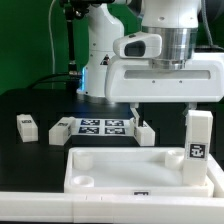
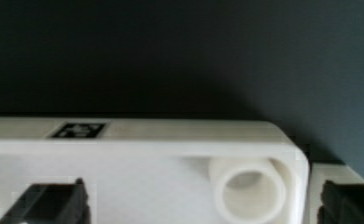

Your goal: Assemble desk

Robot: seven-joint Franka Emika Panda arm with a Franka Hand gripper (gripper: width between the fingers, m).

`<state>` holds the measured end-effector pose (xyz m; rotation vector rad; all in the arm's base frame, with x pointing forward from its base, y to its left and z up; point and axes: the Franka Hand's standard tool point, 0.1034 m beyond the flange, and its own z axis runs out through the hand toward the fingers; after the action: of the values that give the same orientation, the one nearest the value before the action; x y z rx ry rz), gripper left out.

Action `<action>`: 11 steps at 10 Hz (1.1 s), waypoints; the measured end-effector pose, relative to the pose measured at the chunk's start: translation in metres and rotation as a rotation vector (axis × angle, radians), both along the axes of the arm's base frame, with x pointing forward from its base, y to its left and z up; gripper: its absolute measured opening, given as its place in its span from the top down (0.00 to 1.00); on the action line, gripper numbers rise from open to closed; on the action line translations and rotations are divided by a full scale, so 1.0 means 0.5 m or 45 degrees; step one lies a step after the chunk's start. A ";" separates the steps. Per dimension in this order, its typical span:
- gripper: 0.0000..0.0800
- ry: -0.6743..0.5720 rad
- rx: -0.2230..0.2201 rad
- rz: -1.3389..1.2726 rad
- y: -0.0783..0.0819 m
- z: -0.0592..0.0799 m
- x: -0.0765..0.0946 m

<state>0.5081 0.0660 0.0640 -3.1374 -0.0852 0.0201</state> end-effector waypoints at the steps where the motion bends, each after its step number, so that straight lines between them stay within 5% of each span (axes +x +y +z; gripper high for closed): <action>1: 0.19 0.006 -0.002 0.022 -0.004 -0.013 -0.041; 4: 0.19 0.005 -0.009 0.048 -0.019 -0.043 -0.117; 7: 0.19 0.086 -0.008 0.050 -0.017 -0.042 -0.118; 11: 0.19 0.464 -0.004 0.022 -0.023 -0.039 -0.138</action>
Offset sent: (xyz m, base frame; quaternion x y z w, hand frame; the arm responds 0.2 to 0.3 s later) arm -0.0350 -0.0041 -0.0086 0.0204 0.0344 0.0093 0.9992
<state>0.4390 0.0545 0.0445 -3.0748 -0.1096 0.5871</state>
